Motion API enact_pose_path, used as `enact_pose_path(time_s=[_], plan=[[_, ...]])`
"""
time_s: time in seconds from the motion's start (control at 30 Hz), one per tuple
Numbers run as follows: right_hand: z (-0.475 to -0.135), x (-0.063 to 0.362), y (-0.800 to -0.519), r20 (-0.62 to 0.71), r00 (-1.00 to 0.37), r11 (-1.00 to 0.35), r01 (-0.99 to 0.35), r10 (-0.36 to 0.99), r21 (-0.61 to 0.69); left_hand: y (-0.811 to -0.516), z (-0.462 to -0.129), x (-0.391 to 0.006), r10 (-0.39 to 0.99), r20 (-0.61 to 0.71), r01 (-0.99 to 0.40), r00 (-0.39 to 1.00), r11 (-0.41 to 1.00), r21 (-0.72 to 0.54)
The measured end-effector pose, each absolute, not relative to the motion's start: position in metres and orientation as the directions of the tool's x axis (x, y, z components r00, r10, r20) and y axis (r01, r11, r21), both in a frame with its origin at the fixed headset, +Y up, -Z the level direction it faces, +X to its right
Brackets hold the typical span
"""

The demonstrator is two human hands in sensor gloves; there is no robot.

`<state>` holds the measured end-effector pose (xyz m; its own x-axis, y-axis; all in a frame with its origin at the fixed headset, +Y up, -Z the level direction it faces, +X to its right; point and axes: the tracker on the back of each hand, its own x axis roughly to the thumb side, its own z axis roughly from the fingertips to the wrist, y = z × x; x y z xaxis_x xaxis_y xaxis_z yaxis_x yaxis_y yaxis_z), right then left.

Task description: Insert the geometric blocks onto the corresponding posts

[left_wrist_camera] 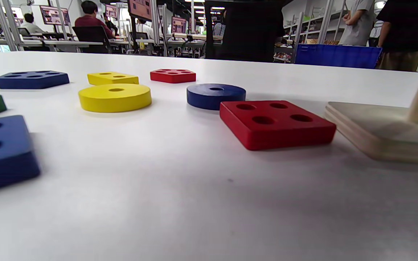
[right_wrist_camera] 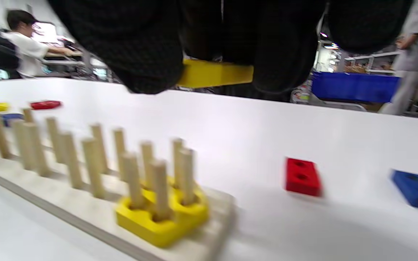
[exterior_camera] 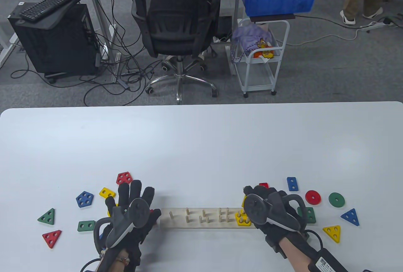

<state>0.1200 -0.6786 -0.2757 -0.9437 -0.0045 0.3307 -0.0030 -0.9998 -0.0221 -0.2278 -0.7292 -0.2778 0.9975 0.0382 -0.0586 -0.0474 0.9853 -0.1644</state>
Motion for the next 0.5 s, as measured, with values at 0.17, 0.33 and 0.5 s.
enact_pose_path(time_s=[0.17, 0.33, 0.5], plan=[[-0.274, 0.097, -0.681, 0.467, -0.884, -0.999, -0.032, 0.013, -0.033, -0.73, -0.278, -0.226, 0.032, -0.054, -0.041, 0.998, 0.985, -0.165], [-0.273, 0.082, -0.696, 0.533, -0.845, -0.995, -0.082, 0.037, -0.061, -0.728, -0.278, -0.228, 0.05, -0.06, -0.059, 0.997, 0.986, -0.154], [-0.273, 0.084, -0.707, 0.527, -0.85, -0.997, -0.056, 0.025, -0.044, -0.728, -0.278, -0.229, 0.047, -0.064, -0.057, 0.997, 0.987, -0.152]])
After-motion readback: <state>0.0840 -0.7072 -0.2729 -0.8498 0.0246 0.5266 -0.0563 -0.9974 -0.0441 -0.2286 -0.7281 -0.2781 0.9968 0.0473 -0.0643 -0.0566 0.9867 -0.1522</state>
